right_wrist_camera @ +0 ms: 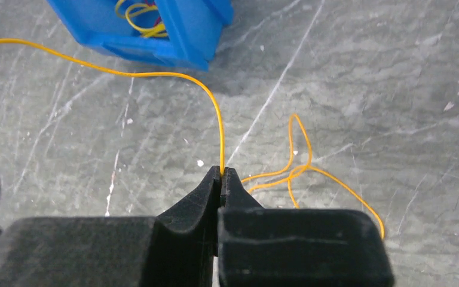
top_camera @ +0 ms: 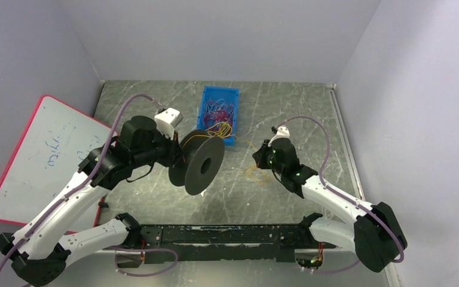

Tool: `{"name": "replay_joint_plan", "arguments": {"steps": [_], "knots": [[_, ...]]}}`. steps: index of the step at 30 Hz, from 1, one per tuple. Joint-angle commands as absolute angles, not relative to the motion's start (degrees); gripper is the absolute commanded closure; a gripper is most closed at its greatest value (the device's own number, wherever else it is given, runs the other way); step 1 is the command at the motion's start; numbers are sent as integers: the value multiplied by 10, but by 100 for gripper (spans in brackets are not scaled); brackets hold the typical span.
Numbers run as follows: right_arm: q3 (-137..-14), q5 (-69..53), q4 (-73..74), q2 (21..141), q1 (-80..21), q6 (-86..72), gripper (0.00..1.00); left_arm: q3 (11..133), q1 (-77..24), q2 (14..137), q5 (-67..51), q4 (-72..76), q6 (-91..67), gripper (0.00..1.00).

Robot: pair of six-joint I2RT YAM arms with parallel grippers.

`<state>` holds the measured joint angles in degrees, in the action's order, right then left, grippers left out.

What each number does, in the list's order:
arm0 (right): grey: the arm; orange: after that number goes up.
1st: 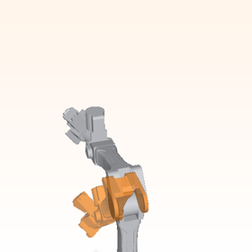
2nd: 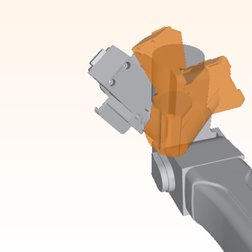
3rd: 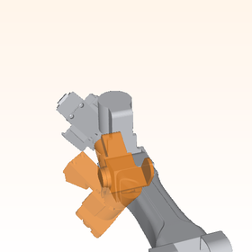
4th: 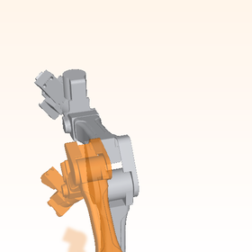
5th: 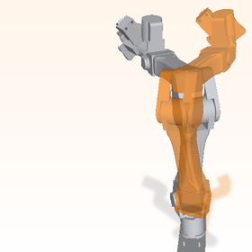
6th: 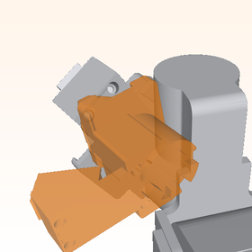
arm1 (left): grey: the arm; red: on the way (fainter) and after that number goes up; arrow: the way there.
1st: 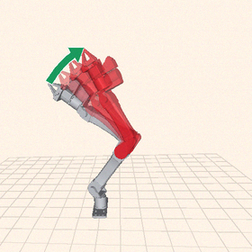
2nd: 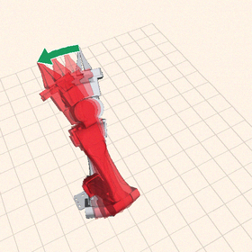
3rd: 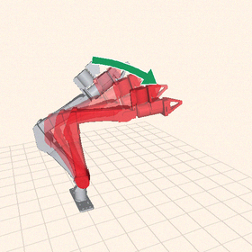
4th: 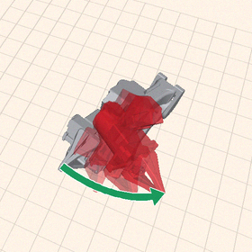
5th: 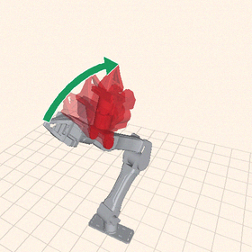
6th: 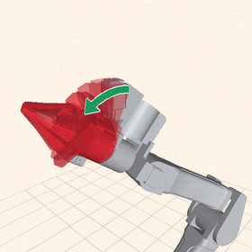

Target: Wrap the cables

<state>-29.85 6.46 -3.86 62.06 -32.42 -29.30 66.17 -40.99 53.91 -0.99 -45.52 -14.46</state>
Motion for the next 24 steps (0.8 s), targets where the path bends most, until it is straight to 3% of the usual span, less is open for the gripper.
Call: {"name": "replay_joint_plan", "arguments": {"steps": [1,10,24], "knots": [[-269,47,-60,619,-321,-296,100,691,-412,517,-29,-392,-169,93],[-212,-33,-133,623,-340,-341,100,700,-412,496,25,-338,-205,93],[-248,79,-189,715,-551,-378,100,703,-412,506,148,-308,-252,93]]}}
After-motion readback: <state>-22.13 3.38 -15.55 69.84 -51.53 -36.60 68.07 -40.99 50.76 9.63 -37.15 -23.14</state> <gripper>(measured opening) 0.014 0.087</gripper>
